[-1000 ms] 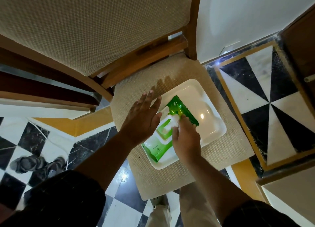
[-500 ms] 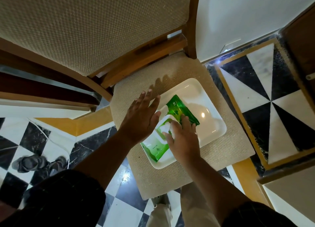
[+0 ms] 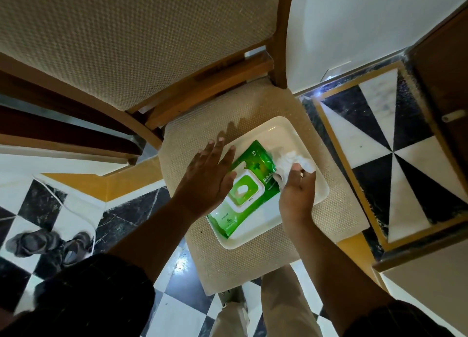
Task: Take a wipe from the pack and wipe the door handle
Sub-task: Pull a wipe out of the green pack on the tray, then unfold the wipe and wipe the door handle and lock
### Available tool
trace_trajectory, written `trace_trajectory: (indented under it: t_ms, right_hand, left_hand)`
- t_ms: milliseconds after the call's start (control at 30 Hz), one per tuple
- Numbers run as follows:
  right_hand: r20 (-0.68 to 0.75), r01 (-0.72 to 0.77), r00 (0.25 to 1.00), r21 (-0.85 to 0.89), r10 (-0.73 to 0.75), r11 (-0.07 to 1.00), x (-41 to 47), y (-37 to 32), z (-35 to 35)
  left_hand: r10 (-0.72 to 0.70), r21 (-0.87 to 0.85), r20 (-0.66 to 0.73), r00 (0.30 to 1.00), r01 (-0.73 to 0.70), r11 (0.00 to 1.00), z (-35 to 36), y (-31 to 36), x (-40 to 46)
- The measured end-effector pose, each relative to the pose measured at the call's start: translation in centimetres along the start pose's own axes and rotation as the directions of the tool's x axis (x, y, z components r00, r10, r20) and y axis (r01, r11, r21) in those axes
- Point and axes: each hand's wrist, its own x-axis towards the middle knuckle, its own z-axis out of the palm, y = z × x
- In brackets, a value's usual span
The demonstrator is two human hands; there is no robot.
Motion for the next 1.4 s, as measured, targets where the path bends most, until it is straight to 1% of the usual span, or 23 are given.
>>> trace_trajectory:
  t_ms: [100,167,233,300,367,467,500,533,567,600,633,667,700,733,800,900,967,1000,1067,1167,1233,1333,1400]
  right_hand:
    - [0.023,-0.042,0.999,0.075,0.04,0.996,0.4,-0.9,-1.4]
    - [0.02,-0.036,0.999,0.061,0.035,0.998,0.5,-1.7,-2.6]
    - [0.029,-0.051,0.998,0.023,0.051,0.998,0.3,-2.5,-3.9]
    - [0.059,-0.073,0.996,0.01,0.072,0.997,-0.1,-3.4,-5.4]
    - [0.074,-0.091,0.993,0.007,0.09,0.996,-0.8,-4.5,-7.0]
    - [0.093,-0.142,0.986,0.033,0.139,0.989,-2.9,-6.6,-9.0]
    - [0.093,-0.14,0.987,0.056,0.135,0.989,-4.2,-7.7,-9.8]
    - [0.094,-0.136,0.987,0.077,0.129,0.988,-5.6,-8.8,-10.6]
    - [0.101,-0.141,0.986,0.096,0.132,0.985,-6.9,-9.5,-11.2]
    - [0.115,-0.132,0.986,0.107,0.119,0.985,-8.5,-10.7,-12.1]
    - [0.147,-0.117,0.984,0.096,0.102,0.989,-10.0,-11.6,-12.9]
    - [0.18,-0.082,0.981,0.075,0.068,0.994,-11.8,-13.0,-13.9]
    - [0.215,-0.048,0.976,0.066,0.032,0.997,-13.5,-14.3,-14.7]
    - [0.249,-0.013,0.969,0.082,-0.008,0.997,-15.4,-15.7,-15.7]
    - [0.3,0.034,0.952,0.113,-0.067,0.993,-19.1,-18.5,-17.6]
    - [0.302,0.162,0.938,0.055,-0.172,0.985,-24.4,-22.5,-20.7]
    - [0.276,0.234,0.932,0.044,-0.236,0.971,-27.3,-24.4,-22.6]
    - [0.221,0.263,0.938,0.046,-0.267,0.964,-28.5,-25.3,-23.8]
    - [0.096,0.296,0.95,0.006,-0.295,0.955,-30.1,-26.6,-25.8]
    - [-0.01,0.364,0.93,-0.087,-0.366,0.927,-31.9,-27.5,-29.1]
    - [0.001,0.374,0.925,-0.18,-0.38,0.91,-32.1,-27.6,-30.8]
    - [0.055,0.355,0.934,-0.285,-0.354,0.891,-31.4,-28.1,-33.6]
    - [0.034,0.364,0.931,-0.186,-0.364,0.913,-30.6,-29.3,-34.6]
  left_hand:
    - [0.108,0.061,0.024,0.994,-0.11,0.992,2.1,1.2,-0.9]
    - [0.174,0.174,0.062,0.983,-0.182,0.968,4.4,2.3,-1.6]
    - [0.135,0.267,0.092,0.987,-0.155,0.951,6.5,3.3,-2.1]
    - [0.074,0.301,0.081,0.994,-0.095,0.949,7.6,3.5,-2.2]
    - [0.08,0.298,0.103,0.991,-0.107,0.948,7.5,3.4,-2.0]
    - [0.089,0.28,0.205,0.975,-0.146,0.949,5.4,3.8,-2.2]
    - [0.063,0.247,0.221,0.973,-0.118,0.962,4.0,4.6,-2.5]
    - [0.015,0.15,0.217,0.976,-0.048,0.988,2.5,5.7,-3.1]
    - [-0.059,-0.037,0.205,0.977,0.068,0.997,0.9,7.2,-3.7]
    - [-0.136,-0.282,0.2,0.97,0.19,0.94,-1.5,9.3,-4.4]
    - [-0.186,-0.526,0.196,0.963,0.264,0.808,-3.5,11.2,-5.2]
    - [-0.222,-0.725,0.17,0.96,0.274,0.632,-5.8,13.3,-6.2]
    - [-0.235,-0.831,0.169,0.957,0.266,0.488,-7.9,15.2,-7.1]
    - [-0.205,-0.889,0.179,0.962,0.248,0.385,-10.0,16.9,-8.3]
    - [-0.057,-0.925,0.244,0.968,0.25,0.286,-13.6,19.6,-10.7]
    - [0.172,-0.931,0.233,0.957,0.169,0.325,-17.7,23.0,-13.5]
    - [0.259,-0.915,0.167,0.951,0.052,0.4,-19.6,25.1,-14.9]
    - [0.27,-0.9,0.137,0.953,0.006,0.436,-20.4,26.4,-15.4]
    - [0.204,-0.899,0.06,0.977,-0.036,0.436,-21.6,28.6,-15.7]
    - [0.034,-0.962,-0.041,0.999,-0.048,0.267,-24.1,31.7,-16.1]
    - [-0.024,-0.981,-0.108,0.994,-0.102,0.168,-25.6,33.5,-16.1]
    - [0.023,-0.968,-0.188,0.982,-0.189,0.163,-27.3,37.2,-16.3]
    - [0.087,-0.962,-0.197,0.977,-0.209,0.174,-27.9,39.3,-16.1]
